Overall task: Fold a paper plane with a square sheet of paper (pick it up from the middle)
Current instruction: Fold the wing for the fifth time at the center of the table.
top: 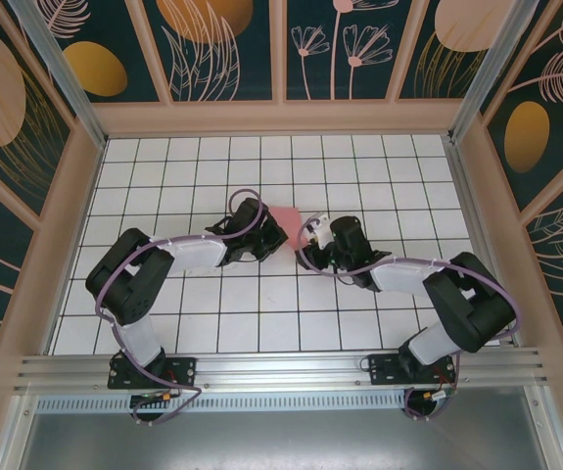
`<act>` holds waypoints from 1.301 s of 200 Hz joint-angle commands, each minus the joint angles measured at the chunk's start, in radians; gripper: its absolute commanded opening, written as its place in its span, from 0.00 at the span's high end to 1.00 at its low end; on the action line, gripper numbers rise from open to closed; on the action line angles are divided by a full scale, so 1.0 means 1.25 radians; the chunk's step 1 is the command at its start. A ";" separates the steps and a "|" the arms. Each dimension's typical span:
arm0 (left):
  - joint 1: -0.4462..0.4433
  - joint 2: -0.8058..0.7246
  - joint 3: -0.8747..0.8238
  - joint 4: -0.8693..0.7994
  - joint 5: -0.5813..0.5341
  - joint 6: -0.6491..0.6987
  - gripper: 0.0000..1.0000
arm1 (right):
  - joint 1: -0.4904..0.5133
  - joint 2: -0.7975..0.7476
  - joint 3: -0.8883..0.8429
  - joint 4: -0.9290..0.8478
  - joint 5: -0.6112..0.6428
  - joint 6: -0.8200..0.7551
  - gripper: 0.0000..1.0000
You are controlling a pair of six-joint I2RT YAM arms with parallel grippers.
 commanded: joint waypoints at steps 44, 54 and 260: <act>0.000 0.011 0.026 -0.008 0.014 -0.023 1.00 | 0.041 0.036 -0.040 0.182 0.013 -0.176 0.51; 0.000 0.011 0.026 -0.011 0.013 -0.023 1.00 | 0.046 0.053 -0.032 0.179 0.023 -0.189 0.53; 0.063 0.016 0.039 -0.054 0.053 0.042 0.80 | 0.066 0.100 -0.028 0.176 0.080 -0.260 0.82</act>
